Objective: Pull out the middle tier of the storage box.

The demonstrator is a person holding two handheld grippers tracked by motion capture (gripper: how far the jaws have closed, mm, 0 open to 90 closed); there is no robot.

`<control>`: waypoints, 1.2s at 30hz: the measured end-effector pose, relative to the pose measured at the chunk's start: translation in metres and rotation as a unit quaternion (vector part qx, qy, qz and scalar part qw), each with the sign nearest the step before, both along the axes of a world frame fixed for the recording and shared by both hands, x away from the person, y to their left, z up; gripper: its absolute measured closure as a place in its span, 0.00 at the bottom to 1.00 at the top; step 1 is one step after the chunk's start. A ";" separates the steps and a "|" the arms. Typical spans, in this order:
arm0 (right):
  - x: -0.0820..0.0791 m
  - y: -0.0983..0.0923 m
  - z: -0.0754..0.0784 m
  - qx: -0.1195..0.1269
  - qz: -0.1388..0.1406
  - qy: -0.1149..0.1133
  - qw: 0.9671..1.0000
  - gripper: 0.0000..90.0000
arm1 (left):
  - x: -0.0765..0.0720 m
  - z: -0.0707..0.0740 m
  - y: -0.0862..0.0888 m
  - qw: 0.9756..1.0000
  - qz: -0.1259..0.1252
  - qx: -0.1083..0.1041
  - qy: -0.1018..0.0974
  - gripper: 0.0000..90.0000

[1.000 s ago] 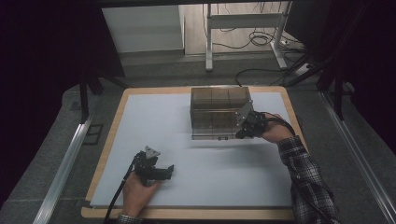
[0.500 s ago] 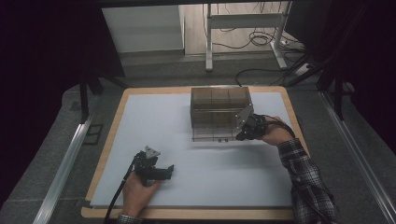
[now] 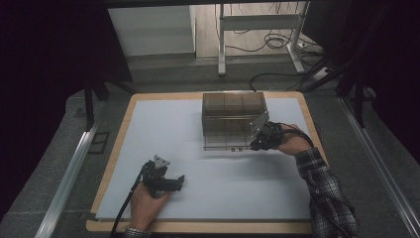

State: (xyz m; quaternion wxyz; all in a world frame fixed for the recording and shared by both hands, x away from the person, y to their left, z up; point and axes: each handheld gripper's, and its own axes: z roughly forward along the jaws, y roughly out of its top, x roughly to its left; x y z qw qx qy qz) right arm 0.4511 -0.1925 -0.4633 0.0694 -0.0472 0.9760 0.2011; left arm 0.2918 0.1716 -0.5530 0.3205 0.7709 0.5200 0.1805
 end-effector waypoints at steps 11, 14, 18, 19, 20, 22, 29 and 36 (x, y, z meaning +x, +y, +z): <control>-0.006 0.001 0.005 0.015 -0.014 -0.012 1.000 0.78 | 0.000 0.000 0.000 1.000 0.000 0.000 0.000 0.00; -0.009 0.000 0.006 0.031 -0.022 -0.011 0.999 0.74 | 0.000 0.000 0.000 1.000 0.000 0.000 0.000 0.00; -0.015 -0.002 0.007 0.042 -0.035 -0.019 0.998 0.68 | 0.000 0.000 0.000 1.000 0.000 0.000 0.000 0.00; -0.017 -0.002 0.007 0.048 -0.038 -0.018 0.998 0.66 | 0.000 0.000 0.000 1.000 0.000 0.000 0.000 0.00; -0.019 -0.002 0.008 0.049 -0.045 -0.022 0.998 0.64 | 0.000 0.000 0.000 1.000 0.000 0.000 0.000 0.00; -0.022 -0.003 0.009 0.055 -0.056 -0.030 0.997 0.59 | 0.000 0.000 0.000 1.000 0.000 0.000 0.000 0.00; -0.034 -0.008 0.009 0.073 -0.090 -0.047 0.992 0.46 | 0.000 0.000 0.000 1.000 0.000 0.000 0.000 0.00; -0.045 -0.018 0.012 0.101 -0.136 -0.052 0.984 0.34 | 0.000 0.000 0.000 1.000 0.000 0.000 0.000 0.00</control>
